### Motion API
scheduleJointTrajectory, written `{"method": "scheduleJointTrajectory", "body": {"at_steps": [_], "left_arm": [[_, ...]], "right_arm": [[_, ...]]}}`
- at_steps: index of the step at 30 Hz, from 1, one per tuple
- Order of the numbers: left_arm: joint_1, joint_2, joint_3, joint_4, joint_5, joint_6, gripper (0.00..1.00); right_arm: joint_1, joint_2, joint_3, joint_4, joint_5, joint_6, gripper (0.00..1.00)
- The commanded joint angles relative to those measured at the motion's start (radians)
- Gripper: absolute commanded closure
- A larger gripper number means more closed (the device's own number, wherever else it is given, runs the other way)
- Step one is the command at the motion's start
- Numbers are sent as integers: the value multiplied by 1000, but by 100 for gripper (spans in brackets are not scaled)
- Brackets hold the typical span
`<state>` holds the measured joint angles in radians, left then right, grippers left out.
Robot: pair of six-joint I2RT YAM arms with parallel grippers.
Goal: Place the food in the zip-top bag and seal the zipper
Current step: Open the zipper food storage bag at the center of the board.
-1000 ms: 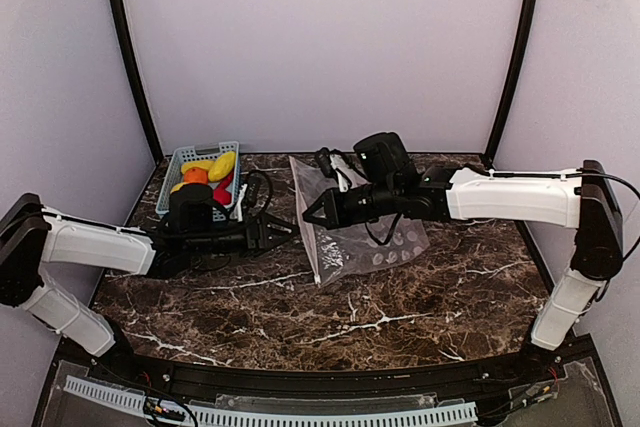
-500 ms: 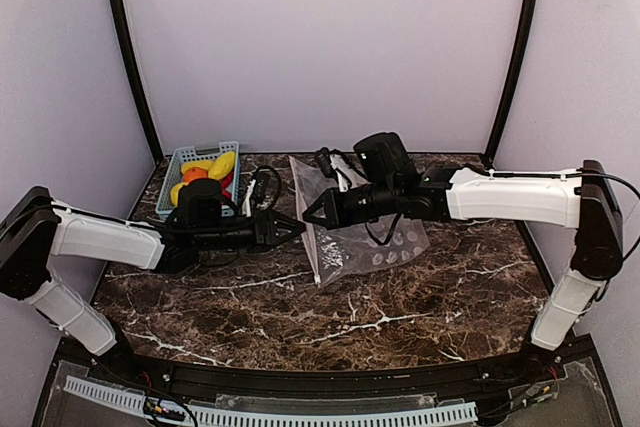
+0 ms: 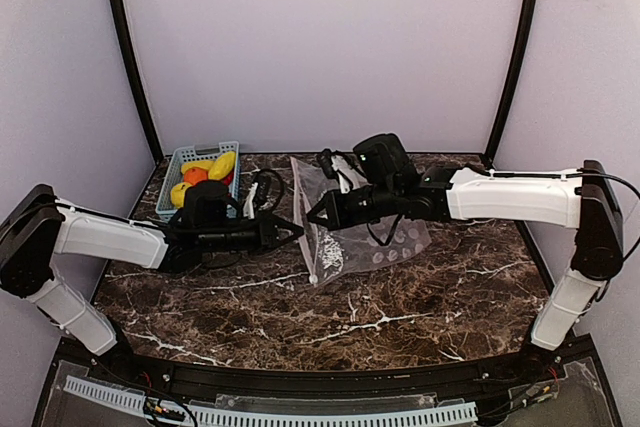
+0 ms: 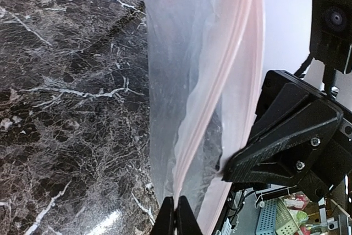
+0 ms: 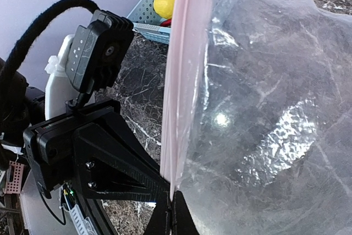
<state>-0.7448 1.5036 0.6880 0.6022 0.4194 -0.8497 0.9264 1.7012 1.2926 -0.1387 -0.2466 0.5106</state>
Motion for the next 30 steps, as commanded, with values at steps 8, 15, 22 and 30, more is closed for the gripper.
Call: {"method": "scheduleJointTrajectory", "body": {"at_steps": [8,15,22,30], "left_arm": [[-4,-61,-19,-177,-258,36,99],[-5,-68,-23,-201,-319,57,99],[-5,-70,-1,-263,-368,104,99],[-5,-61,13,-326,-446,168,96]], "right_arm": [[8,-121,-29,-106,127,-35,100],[8,-163,-35,-125,111,-21,100],[32,-165,5,-125,76,4,100],[61,-158,37,-140,145,14,100]]}}
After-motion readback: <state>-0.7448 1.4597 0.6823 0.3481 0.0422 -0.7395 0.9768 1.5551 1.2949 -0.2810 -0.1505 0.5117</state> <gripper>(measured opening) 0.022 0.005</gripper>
